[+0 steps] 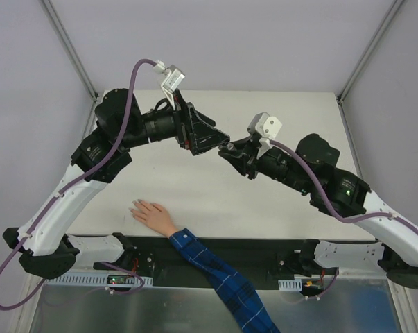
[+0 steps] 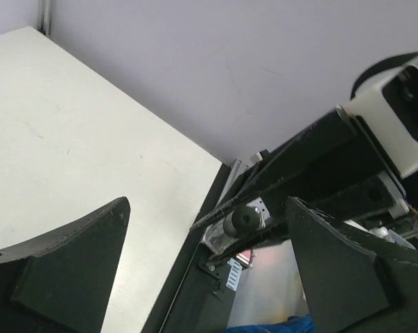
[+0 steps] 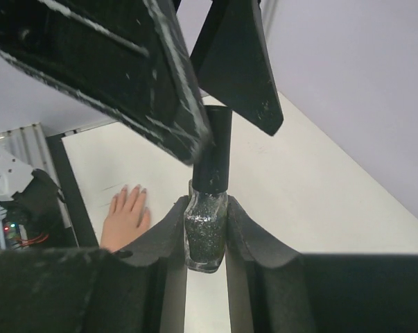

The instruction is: Paint the nails

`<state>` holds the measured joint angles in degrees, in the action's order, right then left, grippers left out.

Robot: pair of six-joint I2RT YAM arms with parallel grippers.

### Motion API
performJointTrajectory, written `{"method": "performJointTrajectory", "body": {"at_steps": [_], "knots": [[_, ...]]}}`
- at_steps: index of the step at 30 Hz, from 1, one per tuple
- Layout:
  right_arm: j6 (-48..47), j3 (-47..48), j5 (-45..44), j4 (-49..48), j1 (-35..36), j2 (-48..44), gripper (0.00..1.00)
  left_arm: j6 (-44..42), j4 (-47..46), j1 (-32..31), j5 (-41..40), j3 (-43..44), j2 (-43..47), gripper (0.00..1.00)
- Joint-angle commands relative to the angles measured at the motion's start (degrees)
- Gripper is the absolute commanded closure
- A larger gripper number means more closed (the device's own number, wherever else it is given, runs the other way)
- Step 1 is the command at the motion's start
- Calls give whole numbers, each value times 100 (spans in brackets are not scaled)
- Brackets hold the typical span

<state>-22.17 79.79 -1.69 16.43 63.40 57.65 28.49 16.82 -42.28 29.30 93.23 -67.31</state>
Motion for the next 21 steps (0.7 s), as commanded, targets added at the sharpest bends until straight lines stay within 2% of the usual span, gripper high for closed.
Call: {"method": "performJointTrajectory", "body": {"at_steps": [1,3,6,7,8,10,11,12,14,15,16,17,18,19,20,21], "knots": [[-331,265,-1060,-342,269,167,100,-107,-30,-210,-381,222,-124,8],[-393,300,-1140,-394,349,220,100,-150,-21,-306,-451,231,-168,11],[-454,283,-1324,-499,480,256,100,-238,32,-377,-504,222,-256,25],[-463,292,-1464,-509,516,247,100,-247,67,-386,-487,204,-256,34],[-455,300,-1509,-517,533,256,100,-265,85,-395,-452,204,-256,56],[-428,283,-1553,-526,533,212,100,-309,155,-404,-286,187,-257,74],[-402,265,-1553,-518,525,177,100,-326,172,-395,-215,178,-239,91],[-393,230,-1510,-535,525,133,100,-379,181,-395,-110,152,-221,99],[-227,134,-906,-526,359,-24,100,-467,173,-395,476,143,-186,100],[-104,116,-346,-422,201,-95,100,-615,173,-404,846,195,-186,100],[71,133,1844,-334,-401,-105,100,-686,138,-404,1189,222,-177,100],[638,264,3292,-376,-798,-26,100,-748,129,-404,1810,239,-169,100],[1601,213,5700,-1230,-1272,140,100,-853,24,-404,2199,205,-99,100],[2089,152,7029,-1682,-1321,202,100,-863,-168,-404,2403,169,6,100],[2930,20,7295,-2513,-1295,299,100,-837,-327,-395,2727,117,68,100],[3121,-42,7550,-2713,-1225,317,100,-732,-494,-395,2887,3,121,100]]}}
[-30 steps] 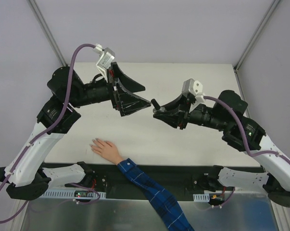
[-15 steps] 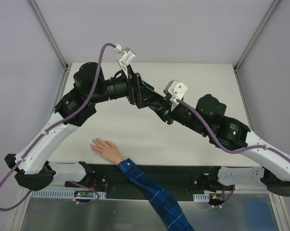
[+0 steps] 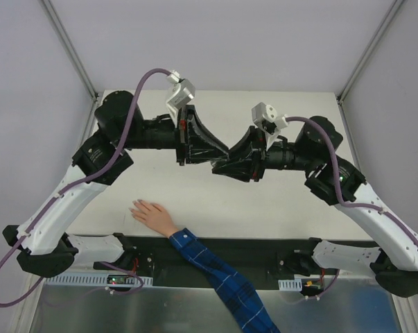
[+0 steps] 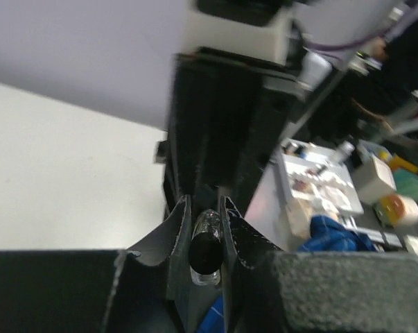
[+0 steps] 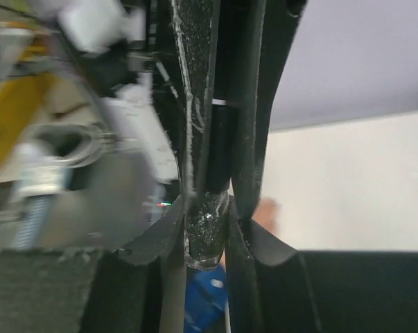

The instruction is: Paint the nails

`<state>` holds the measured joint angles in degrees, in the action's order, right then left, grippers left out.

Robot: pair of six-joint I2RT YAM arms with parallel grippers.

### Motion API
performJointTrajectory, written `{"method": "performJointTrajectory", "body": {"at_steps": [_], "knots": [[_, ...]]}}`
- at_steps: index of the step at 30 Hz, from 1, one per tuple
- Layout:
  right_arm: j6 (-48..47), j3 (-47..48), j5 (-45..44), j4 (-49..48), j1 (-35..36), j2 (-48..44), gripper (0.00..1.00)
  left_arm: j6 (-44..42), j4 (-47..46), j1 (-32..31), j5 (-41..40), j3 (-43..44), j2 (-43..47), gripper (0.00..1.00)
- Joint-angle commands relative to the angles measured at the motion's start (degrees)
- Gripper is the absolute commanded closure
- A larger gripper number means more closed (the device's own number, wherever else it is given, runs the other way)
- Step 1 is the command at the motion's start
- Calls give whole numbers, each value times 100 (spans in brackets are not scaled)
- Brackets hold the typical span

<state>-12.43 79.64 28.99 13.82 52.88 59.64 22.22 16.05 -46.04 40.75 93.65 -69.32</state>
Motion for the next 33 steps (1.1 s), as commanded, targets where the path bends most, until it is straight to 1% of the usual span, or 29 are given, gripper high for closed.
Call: {"method": "performJointTrajectory", "body": {"at_steps": [1,2,4,6,7,8,9,10,11,12,14,15,16,17,18,20,21,23,24,27,29,31,33], "knots": [[2209,-44,4492,-2498,-164,127,100,1,-628,-19,1882,-118,444,100],[2244,-97,4466,-2490,-173,136,100,115,-1100,-19,1997,-197,489,100],[2227,-115,4440,-2490,-199,127,100,344,-1428,-28,2200,-347,586,100],[2079,-159,4230,-2403,-217,66,100,388,-1456,-10,2026,-312,613,100],[1825,-98,4107,-2184,-234,40,100,406,-1447,-1,1946,-312,621,72],[1449,7,3914,-1173,-252,13,100,406,-1421,7,1867,-294,630,56],[557,269,3373,-623,-261,-5,100,389,-1308,34,1649,-259,682,40],[296,367,3098,-226,-261,-5,100,345,-1228,34,1516,-233,700,31],[32,438,2790,378,-252,-13,100,205,-1088,43,1375,-137,718,16],[-257,517,2004,576,-252,-13,100,108,-756,43,1174,-66,753,12],[-392,509,1174,752,-243,-92,100,-137,-333,43,410,152,753,7],[-427,466,413,745,-217,-127,100,-191,-166,43,111,215,736,6],[-523,396,57,736,-191,-145,100,-218,149,43,-457,268,727,6],[-550,343,-294,640,-147,-198,100,-227,283,43,-715,338,701,6],[-603,290,-976,569,-7,-233,100,-209,397,43,-927,365,657,6],[-778,132,-1648,316,186,-303,100,-113,609,43,-1549,365,595,6],[-849,88,-2217,227,422,-304,100,-78,644,43,-1718,339,552,6],[-998,35,-2651,16,617,-286,100,28,662,43,-2026,312,490,7],[-1033,43,-3045,-28,783,-234,100,72,671,51,-2097,303,420,7],[-1165,174,-3320,-73,969,-50,100,151,680,51,-2264,321,279,7],[-1244,219,-3592,-125,1092,30,100,169,662,43,-2265,373,209,9],[-1350,263,-3900,-169,1224,118,100,186,680,34,-2212,374,121,14],[-1385,245,-4102,-275,1312,145,100,248,671,34,-2168,312,59,22]]}}
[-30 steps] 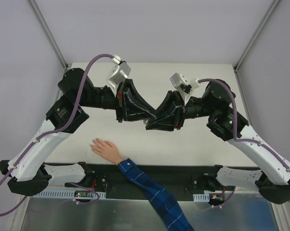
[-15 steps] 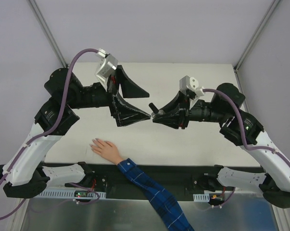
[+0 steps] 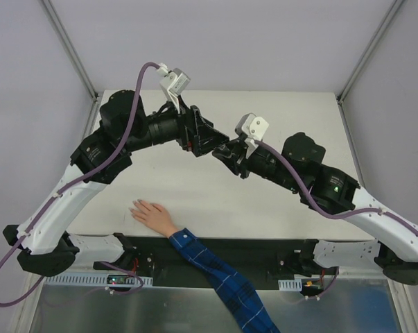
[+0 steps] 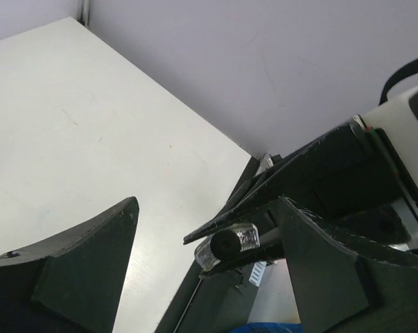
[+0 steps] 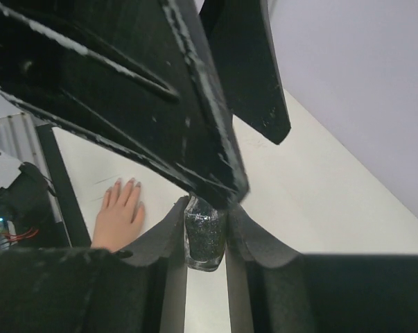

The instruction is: Paint the nails

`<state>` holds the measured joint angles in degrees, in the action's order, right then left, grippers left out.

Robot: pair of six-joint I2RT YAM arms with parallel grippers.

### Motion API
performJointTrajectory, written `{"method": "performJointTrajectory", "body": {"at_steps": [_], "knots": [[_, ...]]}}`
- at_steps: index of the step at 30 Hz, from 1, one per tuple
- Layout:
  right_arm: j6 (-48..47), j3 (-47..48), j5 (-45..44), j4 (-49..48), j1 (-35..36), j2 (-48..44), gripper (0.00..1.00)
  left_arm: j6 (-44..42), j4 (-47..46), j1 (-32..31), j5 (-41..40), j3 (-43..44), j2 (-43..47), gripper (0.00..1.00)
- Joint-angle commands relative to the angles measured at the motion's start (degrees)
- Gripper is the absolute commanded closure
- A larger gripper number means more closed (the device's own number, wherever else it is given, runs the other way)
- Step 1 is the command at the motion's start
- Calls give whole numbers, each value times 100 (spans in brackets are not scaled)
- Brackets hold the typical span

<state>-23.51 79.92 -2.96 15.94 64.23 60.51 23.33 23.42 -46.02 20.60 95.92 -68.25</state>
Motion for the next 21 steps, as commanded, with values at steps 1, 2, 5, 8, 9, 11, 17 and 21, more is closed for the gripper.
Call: {"method": "performJointTrajectory", "body": {"at_steps": [1,2,5,8,9,11,17,21], "knots": [[-321,217,-995,-513,204,92,100,136,-66,23,-31,85,-83,29],[-330,217,-1074,-566,230,101,100,154,-66,32,57,67,-101,44],[-365,243,-1478,-601,283,154,100,137,-66,14,365,24,-180,73],[-374,200,-1532,-601,283,119,100,40,-57,23,759,32,-198,94],[-365,173,-1454,-601,275,93,100,5,-66,23,918,58,-215,100],[-243,120,-1034,-479,187,-4,100,-152,-100,31,1635,198,-250,100],[2301,-239,6336,-2478,-1526,-66,100,-163,-846,32,3001,182,-101,100],[4231,-459,7477,-3959,-1431,163,100,-5,-1356,32,3441,-46,171,100]]}}
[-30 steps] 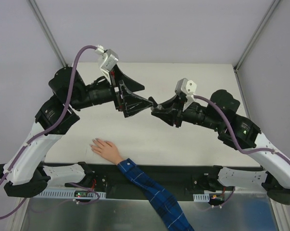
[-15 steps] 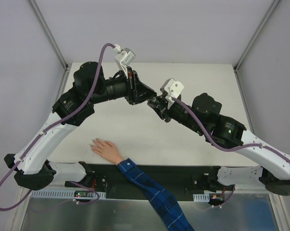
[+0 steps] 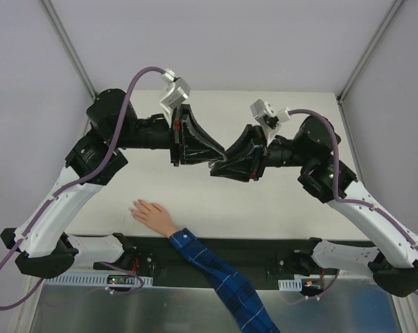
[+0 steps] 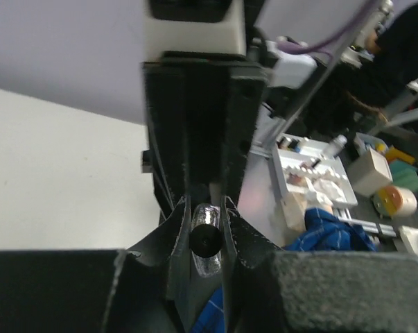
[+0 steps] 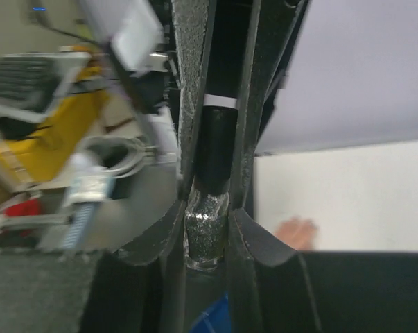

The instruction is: Paint the nails

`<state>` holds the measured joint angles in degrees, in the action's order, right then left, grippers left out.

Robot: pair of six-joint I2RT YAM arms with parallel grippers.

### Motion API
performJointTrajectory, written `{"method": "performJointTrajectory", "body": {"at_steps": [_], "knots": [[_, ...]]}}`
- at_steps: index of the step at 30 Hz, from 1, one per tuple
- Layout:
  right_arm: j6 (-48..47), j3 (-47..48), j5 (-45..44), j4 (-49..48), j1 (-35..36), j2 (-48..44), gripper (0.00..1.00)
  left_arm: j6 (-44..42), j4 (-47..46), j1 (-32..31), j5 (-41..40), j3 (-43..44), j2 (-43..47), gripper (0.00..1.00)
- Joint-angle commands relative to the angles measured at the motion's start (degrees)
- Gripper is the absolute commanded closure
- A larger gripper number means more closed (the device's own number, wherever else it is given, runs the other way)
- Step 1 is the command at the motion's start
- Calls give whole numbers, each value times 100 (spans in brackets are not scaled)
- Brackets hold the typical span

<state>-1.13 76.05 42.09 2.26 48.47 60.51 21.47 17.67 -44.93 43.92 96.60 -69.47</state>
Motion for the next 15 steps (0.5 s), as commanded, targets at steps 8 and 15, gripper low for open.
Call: {"method": "performJointTrajectory", "body": {"at_steps": [8,15], "knots": [[-120,339,1738,103,119,-110,100,261,-651,-25,601,-141,531,30],[-1513,481,-1182,1619,286,-426,100,76,148,-16,-550,26,619,7]]}}
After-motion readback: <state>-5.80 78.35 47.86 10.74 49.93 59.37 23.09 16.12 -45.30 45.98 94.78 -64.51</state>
